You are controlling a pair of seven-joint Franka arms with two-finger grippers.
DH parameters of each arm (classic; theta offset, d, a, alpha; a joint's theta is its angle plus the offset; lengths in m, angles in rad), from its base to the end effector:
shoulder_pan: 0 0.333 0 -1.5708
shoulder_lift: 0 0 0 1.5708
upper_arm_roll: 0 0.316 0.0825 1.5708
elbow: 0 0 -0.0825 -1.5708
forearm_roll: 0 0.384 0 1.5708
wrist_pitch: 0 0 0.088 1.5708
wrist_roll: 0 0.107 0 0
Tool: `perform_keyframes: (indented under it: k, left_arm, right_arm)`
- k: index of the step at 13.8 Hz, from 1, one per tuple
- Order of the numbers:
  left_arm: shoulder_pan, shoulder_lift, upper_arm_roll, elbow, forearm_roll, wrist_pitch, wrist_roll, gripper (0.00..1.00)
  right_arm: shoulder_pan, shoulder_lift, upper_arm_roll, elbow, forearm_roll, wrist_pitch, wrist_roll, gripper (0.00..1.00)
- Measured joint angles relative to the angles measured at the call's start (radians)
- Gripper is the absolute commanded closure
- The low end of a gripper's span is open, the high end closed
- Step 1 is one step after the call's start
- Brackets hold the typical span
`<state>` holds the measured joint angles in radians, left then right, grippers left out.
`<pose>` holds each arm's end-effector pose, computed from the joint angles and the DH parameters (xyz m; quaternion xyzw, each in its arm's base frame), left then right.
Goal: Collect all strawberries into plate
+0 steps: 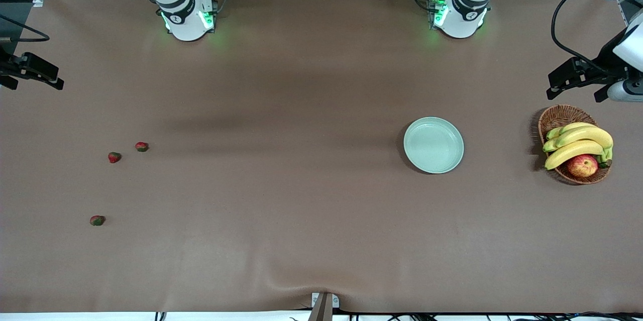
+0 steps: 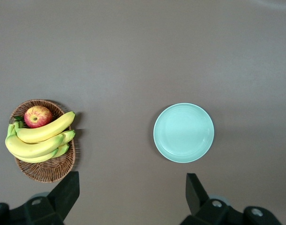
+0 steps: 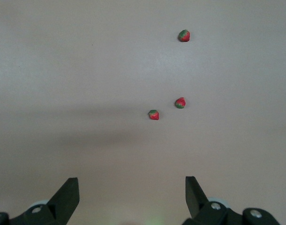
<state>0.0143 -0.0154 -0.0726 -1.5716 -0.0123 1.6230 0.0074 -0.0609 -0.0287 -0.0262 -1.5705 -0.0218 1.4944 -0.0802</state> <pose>0.5543 -0.0339 0.6374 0.9989 -0.0327 0.0332 0.0064 0.5354 -0.0495 0.6338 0.9997 -0.0040 -0.0245 0.0085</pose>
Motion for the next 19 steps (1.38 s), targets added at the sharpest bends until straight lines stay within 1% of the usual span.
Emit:
perform_keyframes:
  k: [11,15,17,19]
  left_arm:
    - [0.002,0.013,0.0,-0.001,0.0,-0.001,0.0,0.0]
    - [0.002,0.016,-0.001,-0.001,0.0,-0.001,0.0,0.0]
    - [0.002,0.016,-0.001,-0.001,0.0,-0.001,0.0,0.0]
    - [0.002,0.017,-0.001,-0.001,0.0,-0.002,0.0,0.0]
  right_arm:
    - [-0.006,0.0,0.0,-0.031,0.0,0.011,0.0,0.0]
    - [-0.007,0.001,0.0,-0.066,0.0,0.045,0.0,0.0]
    - [-0.007,0.012,0.0,-0.094,0.0,0.068,0.0,0.0]
    - [-0.015,0.044,-0.001,-0.115,0.0,0.096,0.0,0.0]
